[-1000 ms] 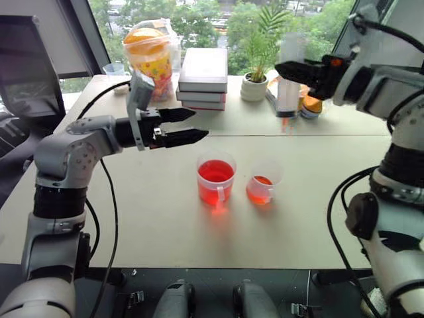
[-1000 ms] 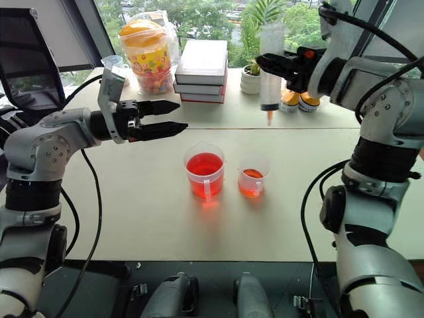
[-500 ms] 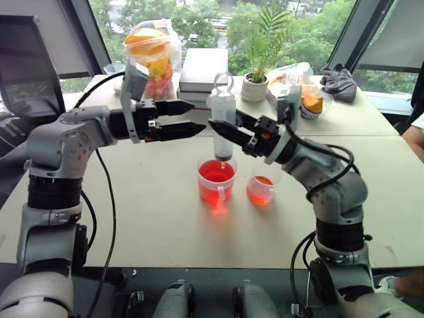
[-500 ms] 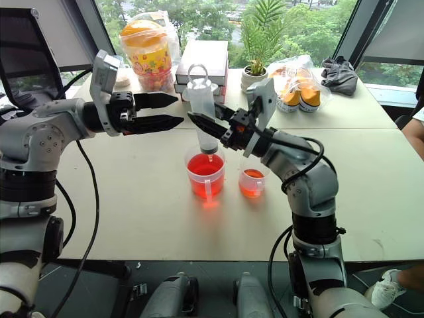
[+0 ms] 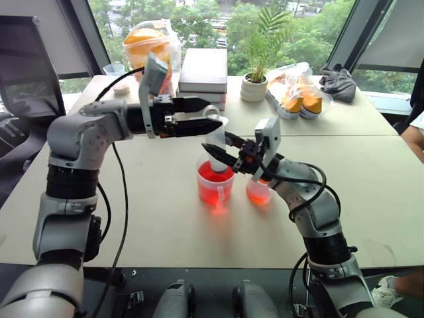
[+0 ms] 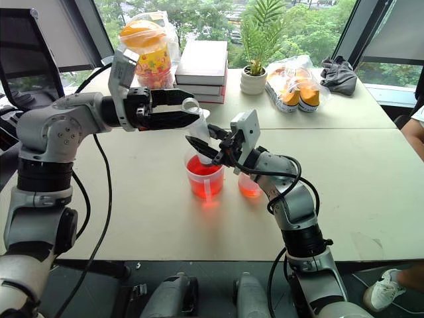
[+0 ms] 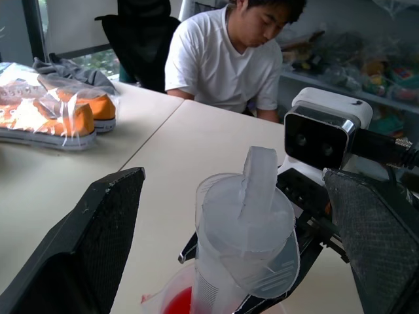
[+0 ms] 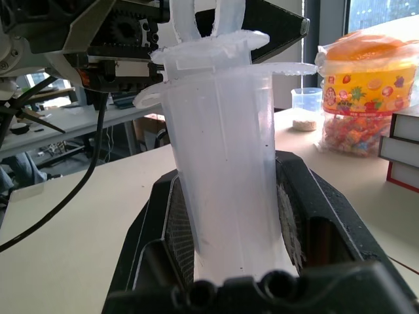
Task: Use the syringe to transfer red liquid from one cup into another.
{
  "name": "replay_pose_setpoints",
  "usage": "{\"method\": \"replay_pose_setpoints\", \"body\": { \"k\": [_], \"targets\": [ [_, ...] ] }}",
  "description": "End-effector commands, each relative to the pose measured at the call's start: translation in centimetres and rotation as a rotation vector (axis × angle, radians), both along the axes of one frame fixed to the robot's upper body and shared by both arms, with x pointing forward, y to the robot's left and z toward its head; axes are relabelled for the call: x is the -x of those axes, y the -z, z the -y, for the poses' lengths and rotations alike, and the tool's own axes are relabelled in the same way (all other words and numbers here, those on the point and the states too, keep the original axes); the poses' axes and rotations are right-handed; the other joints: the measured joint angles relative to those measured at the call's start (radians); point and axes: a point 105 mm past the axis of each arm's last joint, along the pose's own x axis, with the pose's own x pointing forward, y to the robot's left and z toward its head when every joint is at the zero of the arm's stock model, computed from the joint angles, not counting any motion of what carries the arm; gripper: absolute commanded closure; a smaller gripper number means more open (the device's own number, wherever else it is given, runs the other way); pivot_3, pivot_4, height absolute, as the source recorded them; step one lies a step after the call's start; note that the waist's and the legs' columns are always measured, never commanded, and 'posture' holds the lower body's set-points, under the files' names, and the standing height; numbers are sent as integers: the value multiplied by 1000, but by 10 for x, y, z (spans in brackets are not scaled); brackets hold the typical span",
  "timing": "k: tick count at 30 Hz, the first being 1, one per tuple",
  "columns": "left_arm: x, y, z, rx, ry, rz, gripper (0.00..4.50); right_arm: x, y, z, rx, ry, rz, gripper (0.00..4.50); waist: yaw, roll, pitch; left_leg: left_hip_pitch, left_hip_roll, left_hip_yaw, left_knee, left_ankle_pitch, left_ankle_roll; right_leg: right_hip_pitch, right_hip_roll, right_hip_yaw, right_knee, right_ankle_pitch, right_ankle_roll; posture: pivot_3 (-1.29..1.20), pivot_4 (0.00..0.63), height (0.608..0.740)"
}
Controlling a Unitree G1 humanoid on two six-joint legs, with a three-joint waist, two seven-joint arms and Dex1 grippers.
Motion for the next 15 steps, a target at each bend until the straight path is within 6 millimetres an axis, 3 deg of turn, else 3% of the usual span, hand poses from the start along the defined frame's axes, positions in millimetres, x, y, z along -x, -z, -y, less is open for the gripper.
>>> {"method": "replay_pose_setpoints", "body": {
  "k": [1,2,5,12,15],
  "targets": [
    [1,-15,4,18,9,47,0,4,-10,0,-20,1,45,3122,2,0,0,0,0,0,0,0,0,0,0,0,0,0,0,0,150,740],
    [-1,-15,5,24,6,46,0,4,-9,0,-19,3,45,3122,2,0,0,0,0,0,0,0,0,0,0,0,0,0,0,0,150,740],
    [-6,-17,6,38,-21,50,869,4,-9,1,-15,7,44,3122,2,0,0,0,0,0,0,0,0,0,0,0,0,0,0,0,150,740],
    [3,-12,4,4,18,42,4425,3,-8,1,-8,6,34,3122,1,0,0,0,0,0,0,0,0,0,0,0,0,0,0,0,150,740],
    [7,-10,4,-13,41,46,4473,2,-8,1,-10,3,21,3122,1,0,0,0,0,0,0,0,0,0,0,0,0,0,0,0,150,740]
  ]
}}
